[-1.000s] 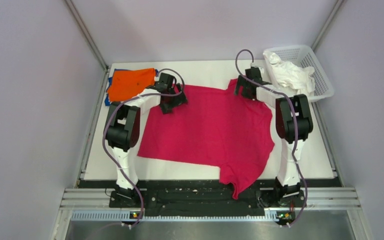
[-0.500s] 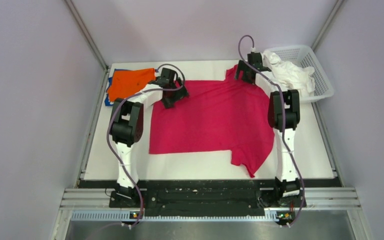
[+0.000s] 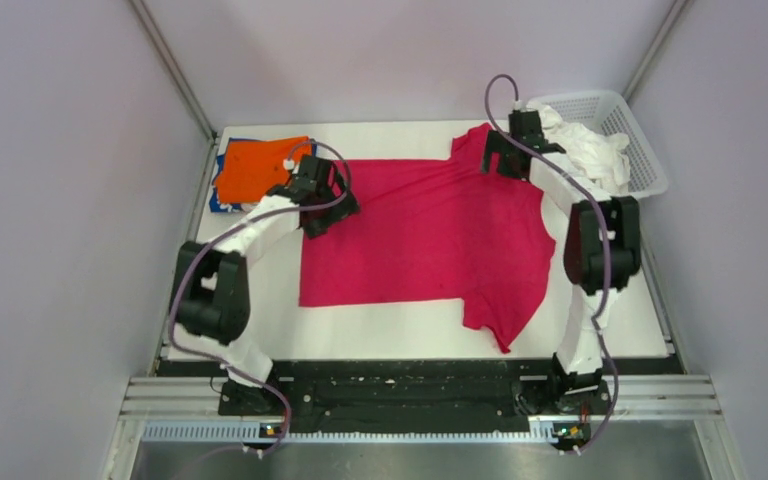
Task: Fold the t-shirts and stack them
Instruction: Flatten out the tshirt, then grab the side of the flattened tshirt closest away from the robot with both arms
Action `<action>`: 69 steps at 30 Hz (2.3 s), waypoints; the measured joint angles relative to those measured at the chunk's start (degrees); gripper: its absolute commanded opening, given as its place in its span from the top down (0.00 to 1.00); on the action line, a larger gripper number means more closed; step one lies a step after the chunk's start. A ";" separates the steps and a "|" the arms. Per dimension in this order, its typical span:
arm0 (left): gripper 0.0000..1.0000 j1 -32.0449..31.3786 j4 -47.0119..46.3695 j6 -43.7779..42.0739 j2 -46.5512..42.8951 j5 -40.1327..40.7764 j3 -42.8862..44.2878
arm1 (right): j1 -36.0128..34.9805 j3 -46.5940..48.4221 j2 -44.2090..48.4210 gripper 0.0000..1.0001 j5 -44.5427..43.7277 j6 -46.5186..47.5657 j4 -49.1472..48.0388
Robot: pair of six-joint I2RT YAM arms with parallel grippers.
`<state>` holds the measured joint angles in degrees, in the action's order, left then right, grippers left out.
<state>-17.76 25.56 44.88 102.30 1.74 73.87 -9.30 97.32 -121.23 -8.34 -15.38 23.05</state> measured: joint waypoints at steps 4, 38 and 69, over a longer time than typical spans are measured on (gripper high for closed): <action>0.01 -0.33 2.62 1.29 -16.31 4.22 -11.91 | -0.63 -16.79 18.99 0.01 -0.83 -0.74 -5.46; 0.78 -0.31 7.39 29.16 -34.73 14.78 -42.69 | -0.70 -54.18 54.34 0.01 -0.72 -13.16 -14.93; 1.00 -0.31 8.50 22.47 -42.16 18.62 -43.28 | -33.51 -61.79 61.33 0.46 -10.03 -28.50 22.14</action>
<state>-18.06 34.06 67.35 60.14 20.36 30.59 -42.81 35.53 -59.90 -18.37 -43.88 45.19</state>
